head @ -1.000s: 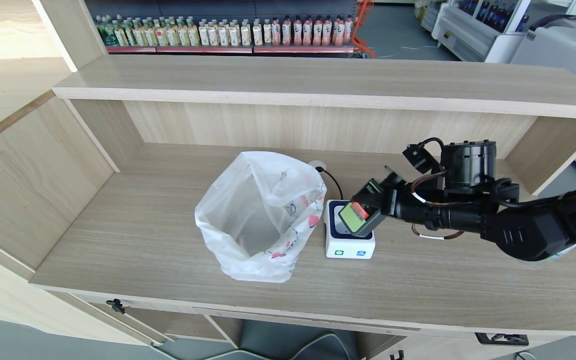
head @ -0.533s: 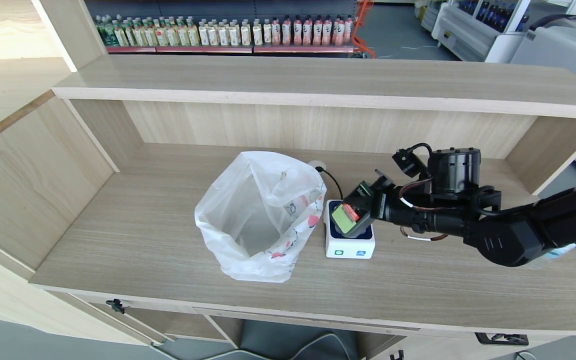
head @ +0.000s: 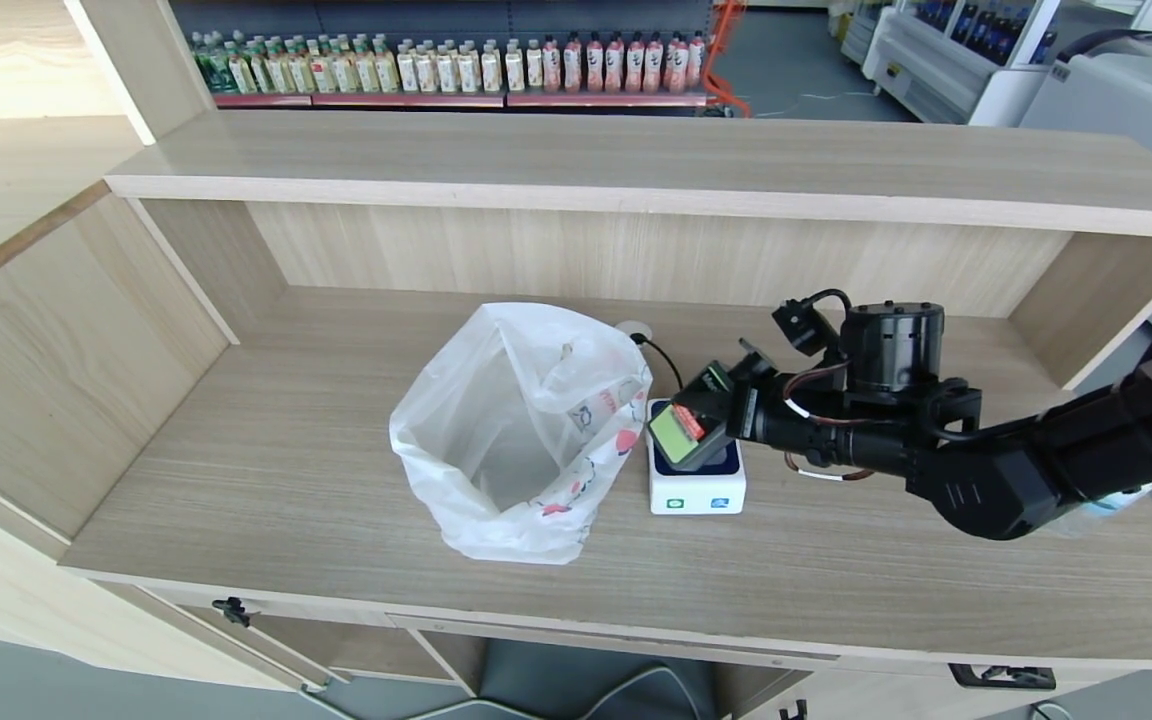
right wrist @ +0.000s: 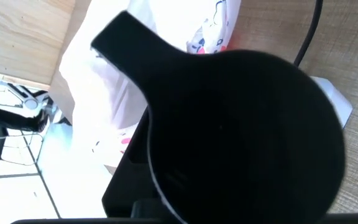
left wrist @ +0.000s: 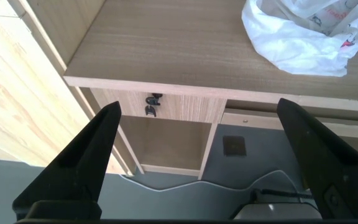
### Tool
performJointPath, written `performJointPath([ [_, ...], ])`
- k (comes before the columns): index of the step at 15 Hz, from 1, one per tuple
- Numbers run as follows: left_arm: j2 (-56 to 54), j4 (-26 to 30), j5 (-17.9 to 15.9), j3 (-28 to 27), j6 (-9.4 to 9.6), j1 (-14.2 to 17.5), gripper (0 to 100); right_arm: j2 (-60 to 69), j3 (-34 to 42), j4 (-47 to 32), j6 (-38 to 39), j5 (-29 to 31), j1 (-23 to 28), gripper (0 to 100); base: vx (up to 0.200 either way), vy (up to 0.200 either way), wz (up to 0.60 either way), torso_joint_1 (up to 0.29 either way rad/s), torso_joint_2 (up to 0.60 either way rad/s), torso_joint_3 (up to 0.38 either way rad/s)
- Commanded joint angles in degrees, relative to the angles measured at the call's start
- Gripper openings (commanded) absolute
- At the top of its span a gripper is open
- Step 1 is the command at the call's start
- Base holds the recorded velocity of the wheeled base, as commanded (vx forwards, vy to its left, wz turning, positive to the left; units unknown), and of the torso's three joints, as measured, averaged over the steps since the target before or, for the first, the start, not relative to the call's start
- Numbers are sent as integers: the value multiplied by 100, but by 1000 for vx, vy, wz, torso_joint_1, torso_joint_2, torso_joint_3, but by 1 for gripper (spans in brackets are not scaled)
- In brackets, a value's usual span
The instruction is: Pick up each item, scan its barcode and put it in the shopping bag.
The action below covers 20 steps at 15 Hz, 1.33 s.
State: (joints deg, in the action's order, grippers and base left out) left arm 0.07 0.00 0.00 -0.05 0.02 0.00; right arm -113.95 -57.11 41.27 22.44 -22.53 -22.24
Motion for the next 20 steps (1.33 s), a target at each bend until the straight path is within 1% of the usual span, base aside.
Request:
performJointPath([
  [1, 1, 0, 0, -4, -2, 0, 100, 4, -2, -22, -3, 3, 0, 0, 0, 0, 0, 0, 0, 0],
  [4, 1, 0, 0, -4, -2, 0, 100, 1384, 165, -171, -144, 12, 53, 0, 0, 0, 0, 0, 0, 0],
  [6, 1, 0, 0, -4, -11, 0, 100, 2438, 614, -760, -1524, 64, 395, 0, 0, 0, 0, 0, 0, 0],
  [7, 1, 0, 0, -4, -2, 0, 100, 2720, 877, -866, -2341, 460, 554, 0, 0, 0, 0, 0, 0, 0],
  [8, 1, 0, 0, 5, -2, 0, 100, 2755, 956, -813, -3009, 1163, 712, 0, 0, 0, 0, 0, 0, 0],
  [9, 1, -9, 0, -4, -2, 0, 100, 2808, 974, -787, -3194, 1910, 729, 0, 0, 0, 0, 0, 0, 0],
  [11, 1, 0, 0, -4, -2, 0, 100, 2931, 1000, -690, -3185, 2675, 721, 0, 0, 0, 0, 0, 0, 0],
  [16, 1, 0, 0, -4, -2, 0, 100, 3353, 1176, -725, -3185, 2683, 721, 0, 0, 0, 0, 0, 0, 0],
  [17, 1, 0, 0, 5, 6, 0, 100, 3361, 1238, -787, -3167, 2569, 492, 0, 0, 0, 0, 0, 0, 0],
  [18, 1, 0, 0, -4, 6, 0, 100, 3256, 1185, -795, -3132, 2560, 360, 0, 0, 200, 0, 2, 2, 2],
  [19, -7, 0, 0, -4, 6, 0, 100, 3106, 1079, -787, -3053, 2560, 202, 0, 0, 200, 0, -12, 2, 2],
  [20, 1, 0, 0, -4, 6, 0, 100, 2887, 807, -795, -2974, 2560, -62, 0, 0, 200, 0, -7, -2, 7],
])
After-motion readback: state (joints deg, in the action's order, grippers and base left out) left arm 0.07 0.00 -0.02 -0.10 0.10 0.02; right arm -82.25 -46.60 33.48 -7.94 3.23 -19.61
